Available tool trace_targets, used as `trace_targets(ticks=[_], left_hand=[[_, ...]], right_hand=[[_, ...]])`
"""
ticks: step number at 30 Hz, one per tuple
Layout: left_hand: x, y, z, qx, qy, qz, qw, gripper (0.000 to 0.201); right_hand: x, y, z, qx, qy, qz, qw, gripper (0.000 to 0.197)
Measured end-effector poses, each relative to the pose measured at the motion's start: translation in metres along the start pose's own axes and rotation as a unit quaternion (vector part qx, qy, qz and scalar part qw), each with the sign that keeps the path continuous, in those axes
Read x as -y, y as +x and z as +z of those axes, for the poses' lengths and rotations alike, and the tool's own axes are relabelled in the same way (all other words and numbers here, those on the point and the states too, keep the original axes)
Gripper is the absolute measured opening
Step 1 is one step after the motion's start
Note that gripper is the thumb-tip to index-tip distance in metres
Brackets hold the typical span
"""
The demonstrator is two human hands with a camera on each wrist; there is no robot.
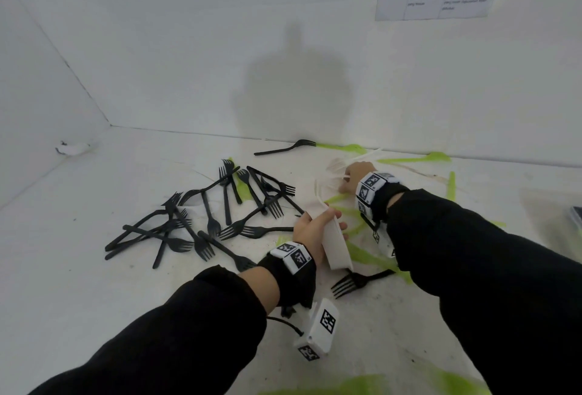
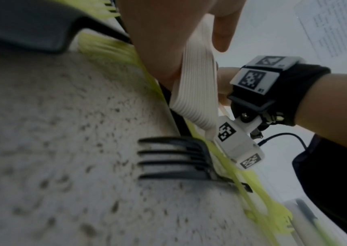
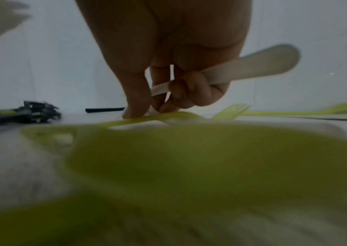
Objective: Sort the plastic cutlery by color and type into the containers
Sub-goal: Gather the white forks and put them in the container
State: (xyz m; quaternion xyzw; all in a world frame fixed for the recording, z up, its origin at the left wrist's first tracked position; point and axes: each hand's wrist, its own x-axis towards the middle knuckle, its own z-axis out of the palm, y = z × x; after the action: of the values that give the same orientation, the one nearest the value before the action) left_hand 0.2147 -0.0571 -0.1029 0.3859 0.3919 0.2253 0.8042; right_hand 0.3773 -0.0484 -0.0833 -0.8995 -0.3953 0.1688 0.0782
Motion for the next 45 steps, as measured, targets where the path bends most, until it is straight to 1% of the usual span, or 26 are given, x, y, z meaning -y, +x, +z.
trace_targets(ticks=[2, 3, 4, 6, 8, 9, 11, 13, 14, 16, 18, 20, 21, 23, 25, 27, 30, 31, 34, 36, 38, 39, 40, 42, 44, 45], left_hand=[[-0.002, 0.001, 0.0, -0.015, -0.014, 0.005, 1.0, 0.01], [-0.002, 0.001, 0.0, -0.02, -0.019, 0.004, 1.0, 0.011], [-0.003, 0.001, 0.0, -0.022, -0.021, 0.003, 1.0, 0.011], [-0.002, 0.0, 0.0, -0.024, -0.018, 0.004, 1.0, 0.011], [-0.001, -0.002, -0.001, -0.025, -0.016, 0.006, 1.0, 0.011], [-0.001, -0.003, -0.001, -0.025, -0.016, 0.006, 1.0, 0.012], [0.001, -0.005, 0.0, -0.025, -0.012, 0.006, 1.0, 0.012], [0.002, -0.007, 0.0, -0.024, -0.01, 0.003, 1.0, 0.012], [0.002, -0.008, 0.0, -0.022, -0.011, -0.001, 1.0, 0.012], [0.003, -0.01, 0.001, -0.019, -0.011, -0.008, 1.0, 0.012], [0.005, -0.011, 0.001, -0.015, -0.009, -0.016, 1.0, 0.012], [0.005, -0.012, 0.001, -0.012, -0.015, -0.021, 1.0, 0.012], [0.005, -0.013, 0.001, -0.012, -0.018, -0.024, 0.999, 0.013], [0.005, -0.011, 0.001, -0.02, -0.025, -0.031, 0.999, 0.015], [0.006, -0.009, 0.0, -0.034, -0.023, -0.03, 0.999, 0.014], [0.007, -0.007, 0.001, -0.049, -0.018, -0.017, 0.998, 0.008], [0.01, -0.005, 0.001, -0.067, -0.016, 0.007, 0.998, 0.023], [0.011, -0.006, 0.001, -0.065, -0.016, 0.008, 0.998, 0.028], [0.014, -0.008, 0.0, -0.047, -0.027, 0.008, 0.998, 0.035], [0.014, -0.011, 0.0, -0.041, -0.031, 0.004, 0.999, 0.039], [0.014, -0.014, 0.0, -0.021, -0.024, -0.01, 0.999, 0.058], [0.015, -0.013, -0.001, -0.008, -0.021, -0.022, 1.0, 0.067], [0.015, -0.013, -0.002, -0.007, -0.02, -0.027, 0.999, 0.068], [0.013, -0.015, -0.002, -0.019, -0.024, -0.014, 0.999, 0.05], [0.014, -0.013, -0.003, -0.016, -0.033, 0.002, 0.999, 0.033], [0.014, -0.015, -0.003, -0.015, -0.033, 0.009, 0.999, 0.026]], right_hand=[[0.001, 0.0, -0.008, -0.023, 0.011, -0.015, 1.0, 0.019], [0.0, 0.0, -0.012, -0.038, 0.039, -0.018, 0.998, 0.015], [-0.003, 0.0, -0.016, -0.065, 0.072, -0.02, 0.995, 0.018], [-0.009, -0.001, -0.021, -0.086, 0.109, -0.025, 0.99, 0.019], [-0.014, -0.004, -0.027, -0.083, 0.092, -0.022, 0.992, 0.024], [-0.015, -0.009, -0.03, -0.089, 0.064, -0.021, 0.994, 0.021], [-0.015, -0.016, -0.035, -0.133, 0.028, -0.032, 0.99, 0.018], [-0.014, -0.025, -0.04, -0.185, 0.048, -0.04, 0.981, 0.022], [-0.013, -0.029, -0.042, -0.196, 0.088, -0.047, 0.976, 0.023], [-0.01, -0.039, -0.048, -0.192, 0.193, -0.058, 0.96, 0.019], [-0.008, -0.041, -0.051, -0.167, 0.237, -0.031, 0.956, 0.021], [-0.006, -0.043, -0.046, -0.098, 0.242, 0.018, 0.965, 0.031], [-0.005, -0.046, -0.041, -0.054, 0.262, 0.029, 0.963, 0.035], [-0.001, -0.059, -0.027, 0.007, 0.329, 0.015, 0.944, 0.036], [0.004, -0.078, -0.009, 0.032, 0.397, -0.007, 0.917, 0.033], [0.006, -0.095, 0.01, 0.032, 0.431, -0.019, 0.902, 0.028], [0.004, -0.108, 0.028, -0.027, 0.367, -0.033, 0.929, 0.023], [0.003, -0.112, 0.029, -0.042, 0.357, -0.038, 0.933, 0.021], [0.001, -0.121, 0.03, -0.062, 0.353, -0.051, 0.932, 0.021], [-0.001, -0.124, 0.03, -0.06, 0.383, -0.054, 0.92, 0.021], [-0.002, -0.126, 0.03, -0.053, 0.406, -0.053, 0.911, 0.021], [-0.002, -0.128, 0.029, -0.054, 0.402, -0.051, 0.913, 0.021], [-0.003, -0.129, 0.029, -0.056, 0.399, -0.049, 0.914, 0.021], [-0.005, -0.13, 0.028, -0.049, 0.415, -0.043, 0.907, 0.022], [-0.004, -0.132, 0.028, -0.03, 0.449, -0.04, 0.892, 0.021], [-0.004, -0.132, 0.029, -0.033, 0.451, -0.037, 0.891, 0.021]])
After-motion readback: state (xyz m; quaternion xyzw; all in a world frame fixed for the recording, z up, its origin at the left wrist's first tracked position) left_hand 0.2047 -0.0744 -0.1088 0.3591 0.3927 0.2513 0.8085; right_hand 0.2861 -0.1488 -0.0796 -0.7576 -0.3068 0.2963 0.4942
